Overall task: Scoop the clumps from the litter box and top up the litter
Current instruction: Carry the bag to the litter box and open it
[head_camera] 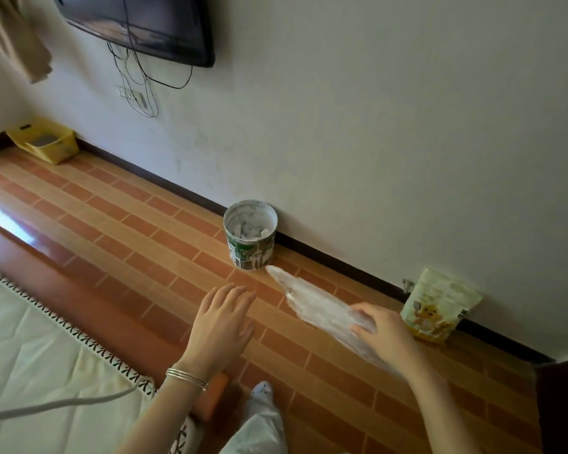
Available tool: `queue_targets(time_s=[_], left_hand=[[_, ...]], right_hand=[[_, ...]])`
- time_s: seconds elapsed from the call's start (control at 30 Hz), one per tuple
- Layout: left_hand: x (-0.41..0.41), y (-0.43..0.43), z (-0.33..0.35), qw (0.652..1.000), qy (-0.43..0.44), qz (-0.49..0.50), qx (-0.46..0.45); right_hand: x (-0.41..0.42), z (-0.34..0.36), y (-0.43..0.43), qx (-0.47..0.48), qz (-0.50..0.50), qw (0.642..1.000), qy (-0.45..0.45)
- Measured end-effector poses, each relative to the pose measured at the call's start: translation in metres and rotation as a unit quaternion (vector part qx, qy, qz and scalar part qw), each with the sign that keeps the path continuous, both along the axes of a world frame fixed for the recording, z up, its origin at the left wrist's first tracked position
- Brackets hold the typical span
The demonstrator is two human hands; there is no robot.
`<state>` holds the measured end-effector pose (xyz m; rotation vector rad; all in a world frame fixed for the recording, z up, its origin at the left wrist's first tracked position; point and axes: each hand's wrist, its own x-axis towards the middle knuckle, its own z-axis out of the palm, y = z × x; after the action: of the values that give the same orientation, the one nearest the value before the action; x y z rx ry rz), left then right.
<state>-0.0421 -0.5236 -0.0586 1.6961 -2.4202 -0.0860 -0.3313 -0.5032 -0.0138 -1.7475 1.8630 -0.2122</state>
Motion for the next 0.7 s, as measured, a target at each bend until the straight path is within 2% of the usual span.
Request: queue_targets(time_s=[0.3, 0.5, 0.7], left_hand=[[0.053, -0.14, 0.018, 0.996, -0.003, 0.083, -0.02], [0.095, -0.175, 0.016, 0.989, 0.007, 0.143, -0.036], [0.138, -0.209, -0.008, 0.973, 0.003, 0.229, -0.009]], right_hand=[[0.051, 0.024, -0.18, -0.034, 0.069, 0.997, -0.011], [0.107, 0.012, -0.263, -0.012, 0.138, 0.989, -0.047], [0.161, -0.008, -0.354, 0.015, 0.228, 0.972, -0.059]])
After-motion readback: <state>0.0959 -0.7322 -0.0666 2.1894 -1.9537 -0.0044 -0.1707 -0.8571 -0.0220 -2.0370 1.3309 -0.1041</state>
